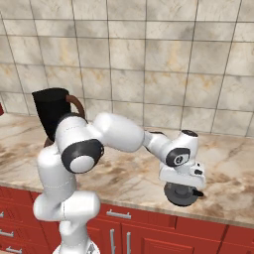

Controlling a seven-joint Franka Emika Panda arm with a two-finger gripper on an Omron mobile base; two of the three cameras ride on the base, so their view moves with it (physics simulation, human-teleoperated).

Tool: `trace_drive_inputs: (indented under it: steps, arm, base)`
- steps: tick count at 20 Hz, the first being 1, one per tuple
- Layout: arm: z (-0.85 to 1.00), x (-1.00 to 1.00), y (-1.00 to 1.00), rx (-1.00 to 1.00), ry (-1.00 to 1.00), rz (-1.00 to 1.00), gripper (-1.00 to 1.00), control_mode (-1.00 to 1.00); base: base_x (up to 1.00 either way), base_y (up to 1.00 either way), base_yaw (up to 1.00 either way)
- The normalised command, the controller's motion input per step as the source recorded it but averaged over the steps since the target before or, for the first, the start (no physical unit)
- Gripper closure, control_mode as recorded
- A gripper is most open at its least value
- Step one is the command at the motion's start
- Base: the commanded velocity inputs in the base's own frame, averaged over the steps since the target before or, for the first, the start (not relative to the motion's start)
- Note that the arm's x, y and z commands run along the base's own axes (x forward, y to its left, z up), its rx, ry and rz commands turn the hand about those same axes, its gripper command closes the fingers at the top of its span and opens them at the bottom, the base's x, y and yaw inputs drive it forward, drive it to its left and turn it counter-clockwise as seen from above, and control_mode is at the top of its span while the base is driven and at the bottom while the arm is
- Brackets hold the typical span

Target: Grab the garlic and lime from the fridge, place them in the blender, close the lid, and turn on the blender to create a marinade.

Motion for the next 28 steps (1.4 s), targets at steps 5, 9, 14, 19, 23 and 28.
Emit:
trace_drive_inputs:
  steps: [5,9,14,19,23,28]
  arm:
    - [-0.24,0.1,0.0,0.0,0.0,-0.02,-1.0,-1.0]
    - [-0.52,0.0,0.05,0.0,0.0,-0.04,-1.0,-1.0]
    - [-0.48,0.0,0.07,0.0,0.0,-0.03,-1.0,-1.0]
    - [-0.09,-0.08,0.31,-0.04,0.01,0.03,-1.0,-1.0]
    - [-0.14,-0.04,0.39,-0.15,-0.07,0.0,-1.0,-1.0]
    - [-0.09,-0.05,0.17,-0.11,-0.01,0.0,-1.0,-1.0]
  base:
    - [0.0,0.0,0.0]
    - [0.0,0.0,0.0]
    - [0.0,0.0,0.0]
    - [0.0,0.0,0.0]
    - [0.0,0.0,0.0]
    - [0.0,0.0,0.0]
